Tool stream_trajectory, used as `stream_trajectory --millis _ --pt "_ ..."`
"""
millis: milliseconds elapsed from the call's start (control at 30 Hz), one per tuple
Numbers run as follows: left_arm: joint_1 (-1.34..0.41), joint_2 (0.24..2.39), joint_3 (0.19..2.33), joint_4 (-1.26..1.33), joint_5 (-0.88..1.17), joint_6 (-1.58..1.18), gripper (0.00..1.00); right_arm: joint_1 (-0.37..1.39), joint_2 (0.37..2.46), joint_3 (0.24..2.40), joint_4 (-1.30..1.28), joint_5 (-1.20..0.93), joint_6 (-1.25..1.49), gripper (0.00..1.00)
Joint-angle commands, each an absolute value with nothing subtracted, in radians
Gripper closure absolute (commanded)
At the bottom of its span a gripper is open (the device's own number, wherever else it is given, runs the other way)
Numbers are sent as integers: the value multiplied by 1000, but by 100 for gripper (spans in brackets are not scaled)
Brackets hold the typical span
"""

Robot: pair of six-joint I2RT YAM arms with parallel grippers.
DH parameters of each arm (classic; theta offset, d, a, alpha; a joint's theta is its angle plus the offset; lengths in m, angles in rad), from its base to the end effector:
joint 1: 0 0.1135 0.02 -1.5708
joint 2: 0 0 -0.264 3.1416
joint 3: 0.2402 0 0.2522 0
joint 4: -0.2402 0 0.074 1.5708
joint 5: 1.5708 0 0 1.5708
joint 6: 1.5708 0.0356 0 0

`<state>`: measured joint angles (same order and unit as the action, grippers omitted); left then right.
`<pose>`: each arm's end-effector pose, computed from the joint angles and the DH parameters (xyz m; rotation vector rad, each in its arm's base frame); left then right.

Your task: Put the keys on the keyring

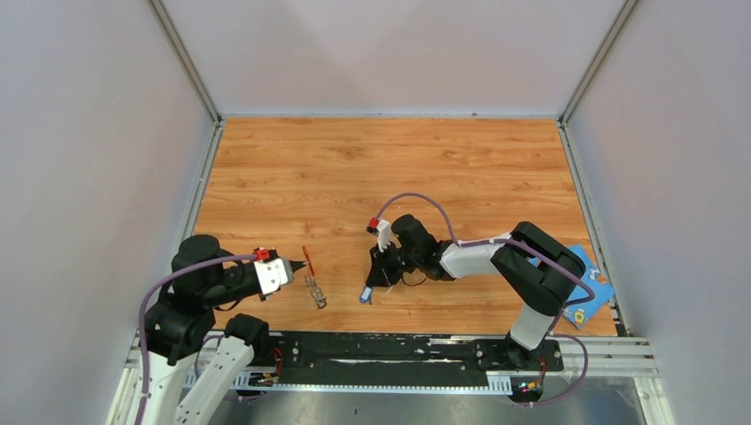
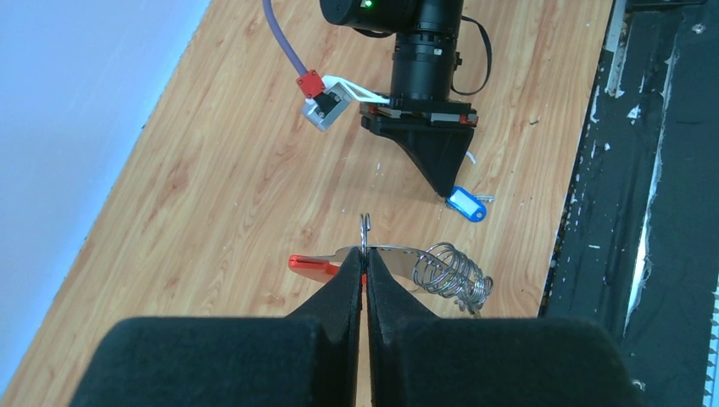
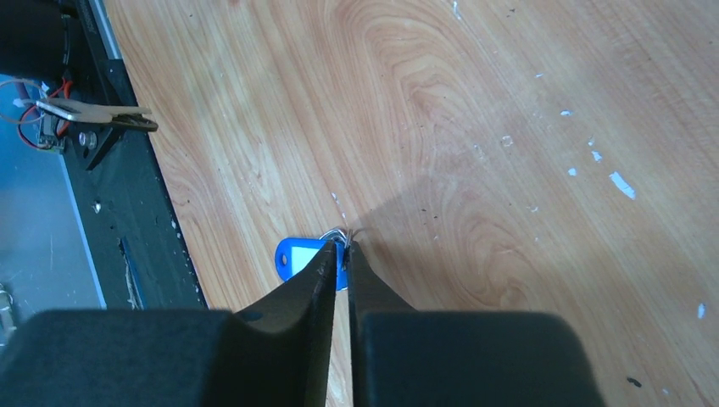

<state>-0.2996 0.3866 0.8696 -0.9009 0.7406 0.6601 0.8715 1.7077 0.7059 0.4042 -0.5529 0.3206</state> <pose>0.0466 -0.0395 0.3392 1.2659 1.4230 -0.4901 0.1947 0.2606 0.1423 -0.9707 2.1481 1.2396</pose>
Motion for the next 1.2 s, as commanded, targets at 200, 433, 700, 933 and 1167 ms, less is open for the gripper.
stream_trajectory --millis 200,433,700,933,1167 --pt "-296 370 871 -891 727 674 100 890 1714 733 361 -518 306 100" --pt "-296 384 877 -891 734 665 100 895 1572 693 340 -510 259 100" --pt "-296 467 877 -890 751 560 100 989 1232 764 139 -438 160 100" --pt "-296 491 878 -890 764 540 100 1132 1177 987 -90 -300 116 100" --pt "-296 505 909 -890 782 446 100 1238 1245 1164 -144 -174 101 100"
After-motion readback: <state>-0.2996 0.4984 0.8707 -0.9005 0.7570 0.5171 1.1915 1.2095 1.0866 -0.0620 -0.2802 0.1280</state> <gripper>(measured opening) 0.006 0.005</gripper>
